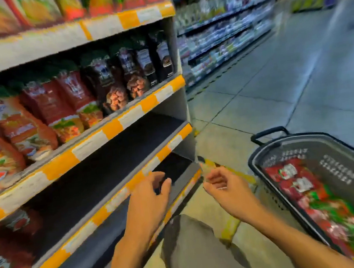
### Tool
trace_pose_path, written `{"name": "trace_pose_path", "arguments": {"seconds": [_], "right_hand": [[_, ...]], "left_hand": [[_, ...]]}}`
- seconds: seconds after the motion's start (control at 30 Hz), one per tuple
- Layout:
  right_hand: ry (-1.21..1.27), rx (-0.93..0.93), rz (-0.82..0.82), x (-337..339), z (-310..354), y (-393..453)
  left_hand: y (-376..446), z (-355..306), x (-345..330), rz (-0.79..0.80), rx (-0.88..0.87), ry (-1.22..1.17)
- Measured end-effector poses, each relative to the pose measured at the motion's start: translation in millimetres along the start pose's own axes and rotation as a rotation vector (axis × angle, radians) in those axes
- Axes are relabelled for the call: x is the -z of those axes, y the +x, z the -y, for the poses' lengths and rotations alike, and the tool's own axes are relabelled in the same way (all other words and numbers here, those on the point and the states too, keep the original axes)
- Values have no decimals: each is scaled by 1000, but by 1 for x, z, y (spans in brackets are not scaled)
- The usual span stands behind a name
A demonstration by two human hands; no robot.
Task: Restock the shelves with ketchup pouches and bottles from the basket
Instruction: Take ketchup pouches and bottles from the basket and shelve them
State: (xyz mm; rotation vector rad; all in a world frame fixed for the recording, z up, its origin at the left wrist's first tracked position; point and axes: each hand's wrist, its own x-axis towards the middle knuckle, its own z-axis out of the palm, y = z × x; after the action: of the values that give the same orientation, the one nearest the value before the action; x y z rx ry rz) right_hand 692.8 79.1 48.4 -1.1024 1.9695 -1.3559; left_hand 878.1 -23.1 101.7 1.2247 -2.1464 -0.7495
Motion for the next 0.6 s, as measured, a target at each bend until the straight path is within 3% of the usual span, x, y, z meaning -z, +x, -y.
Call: {"name": "trace_pose_path", "arguments": {"seconds": [0.3,0.6], "right_hand": [[-46,-320,-336,130,-94,-76],[75,-676,-579,195,-194,-73]], "left_hand": [[18,-120,-139,443,-259,4],[47,-161,-313,806,-414,156]]}}
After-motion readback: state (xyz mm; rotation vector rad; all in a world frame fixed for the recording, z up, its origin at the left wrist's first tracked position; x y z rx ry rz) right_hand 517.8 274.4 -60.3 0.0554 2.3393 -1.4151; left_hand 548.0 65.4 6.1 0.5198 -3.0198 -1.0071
